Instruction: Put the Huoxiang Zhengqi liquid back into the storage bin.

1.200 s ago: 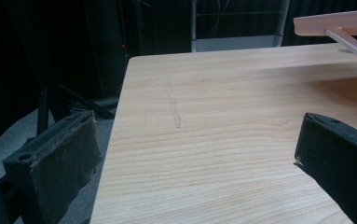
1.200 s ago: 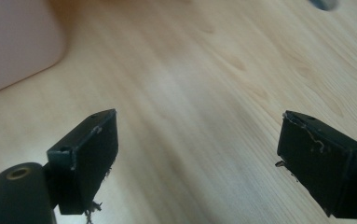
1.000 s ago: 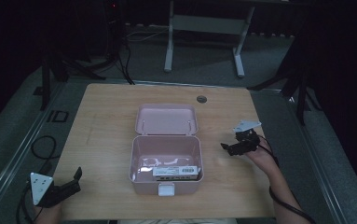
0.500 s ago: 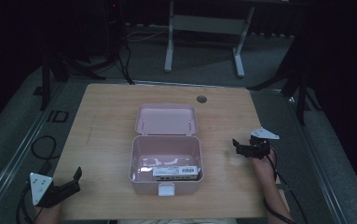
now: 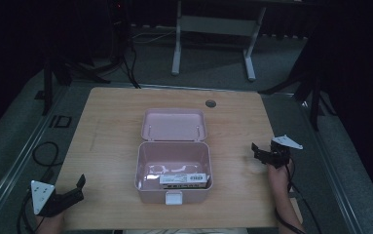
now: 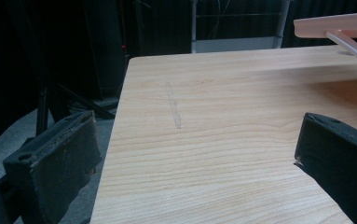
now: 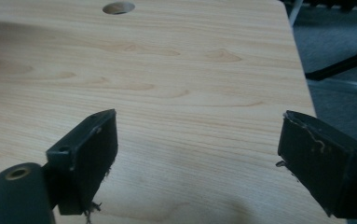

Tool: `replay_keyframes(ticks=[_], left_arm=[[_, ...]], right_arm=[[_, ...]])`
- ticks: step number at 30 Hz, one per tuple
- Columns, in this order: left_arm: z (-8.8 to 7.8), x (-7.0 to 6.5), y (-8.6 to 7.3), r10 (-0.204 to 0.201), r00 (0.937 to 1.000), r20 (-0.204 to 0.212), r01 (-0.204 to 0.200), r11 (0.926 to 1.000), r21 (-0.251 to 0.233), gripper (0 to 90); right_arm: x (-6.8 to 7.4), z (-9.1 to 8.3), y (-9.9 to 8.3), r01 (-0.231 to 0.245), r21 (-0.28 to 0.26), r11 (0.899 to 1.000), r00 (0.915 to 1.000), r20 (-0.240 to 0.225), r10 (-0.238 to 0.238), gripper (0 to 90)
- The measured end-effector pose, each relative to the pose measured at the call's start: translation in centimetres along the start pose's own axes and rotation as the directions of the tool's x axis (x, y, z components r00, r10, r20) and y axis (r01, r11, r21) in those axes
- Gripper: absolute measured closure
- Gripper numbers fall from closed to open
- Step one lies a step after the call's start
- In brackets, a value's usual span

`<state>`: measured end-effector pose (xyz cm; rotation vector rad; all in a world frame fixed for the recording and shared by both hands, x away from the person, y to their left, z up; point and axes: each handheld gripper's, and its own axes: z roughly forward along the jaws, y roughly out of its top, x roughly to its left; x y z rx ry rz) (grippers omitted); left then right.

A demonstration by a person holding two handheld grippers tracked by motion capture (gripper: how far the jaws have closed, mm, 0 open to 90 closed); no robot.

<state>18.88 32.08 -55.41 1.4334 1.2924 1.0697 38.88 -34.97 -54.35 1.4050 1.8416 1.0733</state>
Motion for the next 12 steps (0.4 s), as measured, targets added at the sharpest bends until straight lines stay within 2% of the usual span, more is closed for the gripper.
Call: replay_keyframes(ticks=[5, 12], left_arm=[[0.0, 0.0, 0.0, -0.001, 1.0, 0.001, 0.001, 1.0, -0.001, 0.0], [0.0, 0.0, 0.0, -0.002, 1.0, 0.003, 0.002, 1.0, 0.0, 0.0]], right_arm=[[-0.6, 0.0, 0.1, -0.055, -0.011, 0.998, 0.9985, -0.003, 0.055, 12.1], [-1.2, 0.0, 0.0, -0.083, -0.003, 0.997, 0.9963, 0.018, 0.083, 12.4]])
